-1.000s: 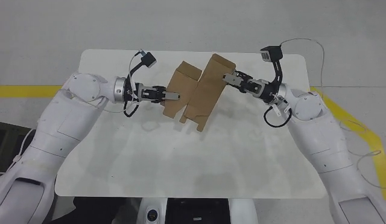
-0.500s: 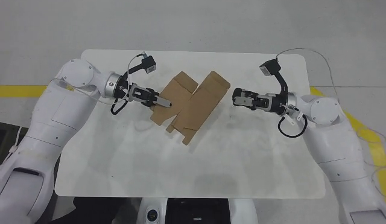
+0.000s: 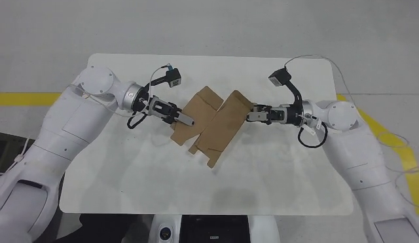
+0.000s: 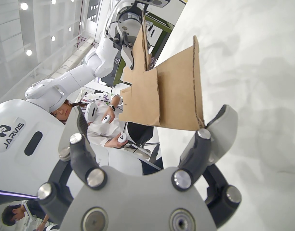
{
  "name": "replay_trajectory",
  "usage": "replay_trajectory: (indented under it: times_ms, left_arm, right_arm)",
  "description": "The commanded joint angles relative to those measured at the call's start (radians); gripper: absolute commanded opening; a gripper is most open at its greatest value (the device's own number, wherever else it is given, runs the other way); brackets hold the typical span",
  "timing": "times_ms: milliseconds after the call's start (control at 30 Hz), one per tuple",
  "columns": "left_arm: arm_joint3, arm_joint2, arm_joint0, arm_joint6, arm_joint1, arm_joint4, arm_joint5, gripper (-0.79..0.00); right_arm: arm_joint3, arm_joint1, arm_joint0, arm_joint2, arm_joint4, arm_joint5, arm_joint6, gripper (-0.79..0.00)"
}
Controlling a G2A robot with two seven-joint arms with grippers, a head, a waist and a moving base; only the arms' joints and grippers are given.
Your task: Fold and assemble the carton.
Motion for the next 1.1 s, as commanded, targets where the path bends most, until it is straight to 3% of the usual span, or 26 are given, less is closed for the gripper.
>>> replay_trajectory:
  times_ms: [0, 333, 567, 667, 700, 767, 867, 1000, 1067]
  left_arm:
    - [-0.004, 0.007, -0.004, 0.000, 0.004, -0.011, -0.003, -0.785]
    - [0.004, -0.005, -0.011, 0.000, 0.023, -0.031, -0.045, -0.785]
    - [-0.039, 0.002, 0.002, 0.000, 0.033, -0.035, -0.049, -0.785]
    - [-0.052, 0.007, 0.008, 0.000, 0.036, -0.034, -0.049, -0.785]
    - [-0.054, 0.008, 0.009, 0.000, 0.037, -0.035, -0.050, -0.785]
    - [-0.057, 0.009, 0.011, 0.000, 0.039, -0.034, -0.052, -0.785]
    - [-0.056, 0.010, 0.011, 0.000, 0.041, -0.030, -0.057, -0.785]
    - [-0.055, 0.011, 0.009, 0.000, 0.042, -0.028, -0.062, -0.785]
    - [-0.051, 0.011, 0.008, 0.000, 0.043, -0.025, -0.066, -0.785]
  right_arm:
    - [0.006, -0.002, 0.003, -0.005, 0.017, -0.007, 0.006, 0.000]
    - [0.022, 0.009, -0.018, 0.034, -0.004, -0.014, -0.026, 0.000]
    - [0.034, -0.009, 0.021, -0.035, 0.021, -0.010, 0.004, 0.000]
    - [0.060, -0.019, 0.047, -0.069, 0.031, -0.015, -0.001, -0.086]
    - [0.067, -0.022, 0.053, -0.077, 0.034, -0.016, -0.002, -0.222]
    - [0.075, -0.025, 0.062, -0.091, 0.044, -0.015, -0.001, -0.416]
    - [0.075, -0.027, 0.071, -0.110, 0.055, -0.009, 0.005, -0.520]
    - [0.075, -0.026, 0.075, -0.124, 0.074, -0.010, 0.004, -0.767]
    - [0.073, -0.025, 0.078, -0.133, 0.080, -0.003, 0.011, -0.785]
